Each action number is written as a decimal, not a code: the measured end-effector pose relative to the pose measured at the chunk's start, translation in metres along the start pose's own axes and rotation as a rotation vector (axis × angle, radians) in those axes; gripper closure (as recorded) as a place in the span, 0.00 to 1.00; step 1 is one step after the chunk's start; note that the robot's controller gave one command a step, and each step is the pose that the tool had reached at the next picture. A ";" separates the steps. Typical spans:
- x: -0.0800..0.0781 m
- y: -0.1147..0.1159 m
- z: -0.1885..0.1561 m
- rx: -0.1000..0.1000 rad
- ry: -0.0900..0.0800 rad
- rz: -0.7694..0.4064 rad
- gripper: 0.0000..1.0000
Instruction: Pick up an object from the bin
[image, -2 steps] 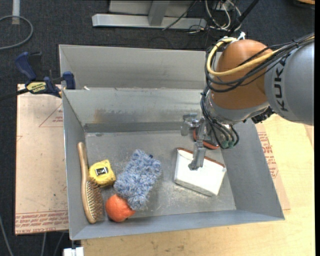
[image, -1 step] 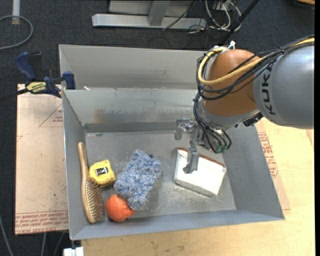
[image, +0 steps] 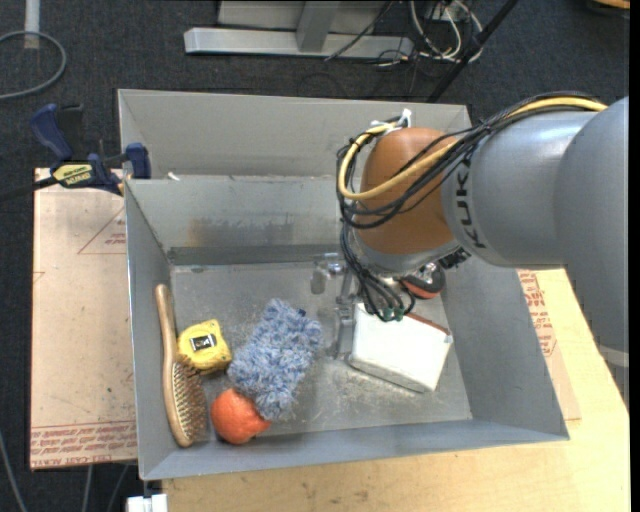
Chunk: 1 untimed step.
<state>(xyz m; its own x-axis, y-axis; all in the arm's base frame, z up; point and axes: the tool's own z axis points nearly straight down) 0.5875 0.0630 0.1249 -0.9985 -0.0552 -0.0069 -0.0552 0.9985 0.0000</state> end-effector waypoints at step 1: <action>-0.002 0.020 0.031 -0.005 0.006 -0.117 0.00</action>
Offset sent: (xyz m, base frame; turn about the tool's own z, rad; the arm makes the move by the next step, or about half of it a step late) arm -0.0014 0.0393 -0.0545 -0.4863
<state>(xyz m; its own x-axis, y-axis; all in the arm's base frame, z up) 0.5889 0.0829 0.0944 -0.9852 -0.1716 -0.0010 -0.1716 0.9852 0.0047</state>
